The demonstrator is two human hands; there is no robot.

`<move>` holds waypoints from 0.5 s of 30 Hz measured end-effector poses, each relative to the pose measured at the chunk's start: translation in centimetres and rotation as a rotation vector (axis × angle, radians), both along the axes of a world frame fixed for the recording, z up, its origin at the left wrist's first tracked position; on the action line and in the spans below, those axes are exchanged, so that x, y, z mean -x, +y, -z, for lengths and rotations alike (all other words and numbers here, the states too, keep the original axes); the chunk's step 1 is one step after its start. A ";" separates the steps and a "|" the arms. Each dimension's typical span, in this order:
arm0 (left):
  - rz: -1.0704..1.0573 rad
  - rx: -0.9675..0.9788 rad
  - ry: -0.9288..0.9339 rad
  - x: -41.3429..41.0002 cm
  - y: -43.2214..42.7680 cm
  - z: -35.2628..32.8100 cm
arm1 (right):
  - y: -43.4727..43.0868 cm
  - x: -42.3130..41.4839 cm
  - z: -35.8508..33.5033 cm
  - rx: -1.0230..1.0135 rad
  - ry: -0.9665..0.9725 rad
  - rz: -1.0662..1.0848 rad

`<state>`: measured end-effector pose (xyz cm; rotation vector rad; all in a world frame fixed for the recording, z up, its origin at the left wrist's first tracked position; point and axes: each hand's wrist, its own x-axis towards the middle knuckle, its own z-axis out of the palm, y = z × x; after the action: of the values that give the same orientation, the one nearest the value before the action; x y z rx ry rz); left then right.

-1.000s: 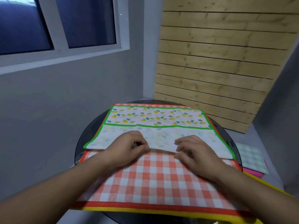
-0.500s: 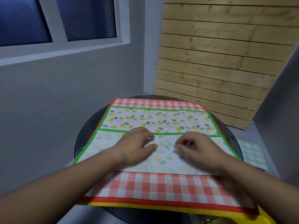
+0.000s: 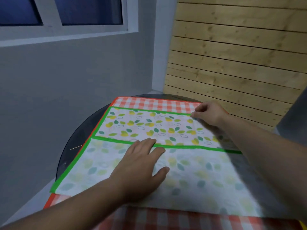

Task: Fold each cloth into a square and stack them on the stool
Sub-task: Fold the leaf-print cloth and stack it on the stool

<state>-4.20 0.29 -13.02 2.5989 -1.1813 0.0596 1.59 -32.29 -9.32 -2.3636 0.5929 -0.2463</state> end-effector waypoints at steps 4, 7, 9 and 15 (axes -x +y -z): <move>0.005 0.011 -0.008 -0.2 0.1 0.3 | -0.3 -0.5 -0.5 -0.001 0.010 -0.038; 0.008 0.017 -0.014 -0.2 0.0 0.2 | -0.2 0.0 -1.4 0.053 -0.017 -0.074; 0.009 0.007 -0.011 -0.1 0.0 0.2 | 0.1 0.7 -2.3 0.093 -0.034 -0.081; 0.027 -0.056 -0.090 0.3 0.1 -0.6 | 2.3 4.6 -6.2 0.185 -0.133 -0.101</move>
<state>-4.50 0.42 -12.43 2.6531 -1.2656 0.1414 -3.05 -29.99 -3.16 -2.5226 0.4007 -0.4247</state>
